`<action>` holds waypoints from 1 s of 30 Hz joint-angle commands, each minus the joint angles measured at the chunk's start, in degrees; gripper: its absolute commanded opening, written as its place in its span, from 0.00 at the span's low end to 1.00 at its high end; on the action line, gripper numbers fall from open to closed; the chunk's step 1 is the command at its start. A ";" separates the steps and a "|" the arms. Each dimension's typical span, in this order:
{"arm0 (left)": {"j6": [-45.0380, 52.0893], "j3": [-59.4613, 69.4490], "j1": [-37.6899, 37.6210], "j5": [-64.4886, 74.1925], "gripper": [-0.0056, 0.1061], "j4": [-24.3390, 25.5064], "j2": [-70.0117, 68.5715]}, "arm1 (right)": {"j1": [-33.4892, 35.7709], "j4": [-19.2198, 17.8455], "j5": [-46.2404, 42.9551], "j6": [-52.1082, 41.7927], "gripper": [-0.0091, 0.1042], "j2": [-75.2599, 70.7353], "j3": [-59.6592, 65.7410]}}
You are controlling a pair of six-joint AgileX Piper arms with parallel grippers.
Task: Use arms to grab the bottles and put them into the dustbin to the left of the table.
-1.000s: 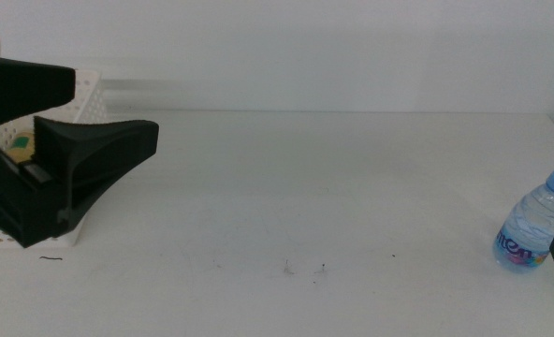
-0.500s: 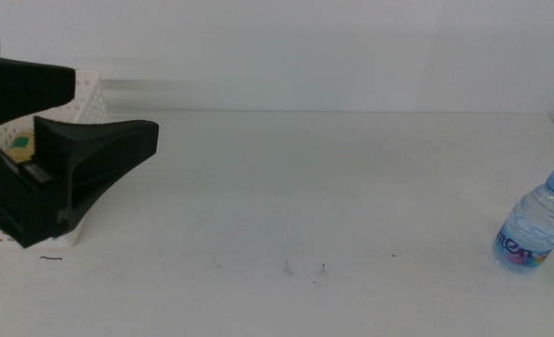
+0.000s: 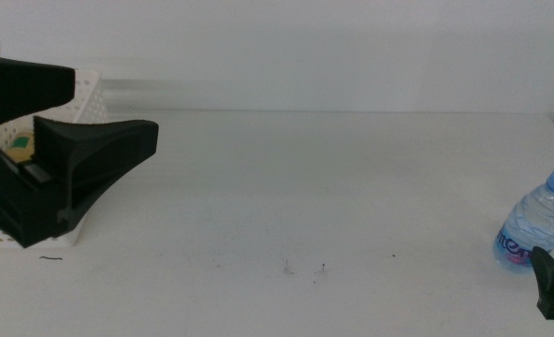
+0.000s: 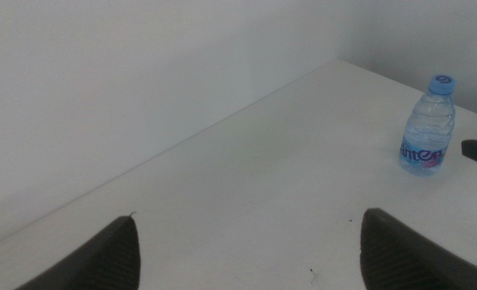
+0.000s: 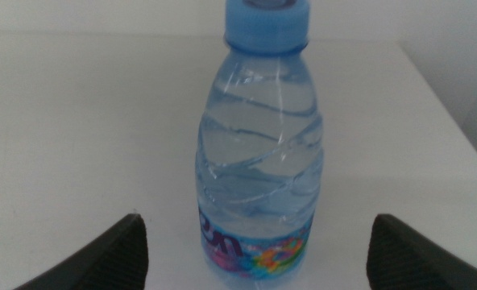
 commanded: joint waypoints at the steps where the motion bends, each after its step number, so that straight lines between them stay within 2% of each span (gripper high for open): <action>1: -0.37 0.04 -0.43 -0.44 0.89 -0.43 -0.21 | -0.43 -0.89 -1.14 -0.79 0.87 1.21 0.17; 3: -0.37 0.04 -0.43 -0.44 0.89 -0.43 -0.21 | -0.43 -0.89 -1.62 -0.78 0.89 2.13 0.17; 16: -0.37 0.04 -0.43 -0.44 0.89 -0.43 -0.21 | -0.43 0.20 -3.58 -3.60 0.89 9.43 -6.86; 30: -0.37 0.04 -0.43 -0.44 0.89 -0.43 -0.21 | -0.43 1.71 -3.94 -3.82 0.89 24.14 -17.76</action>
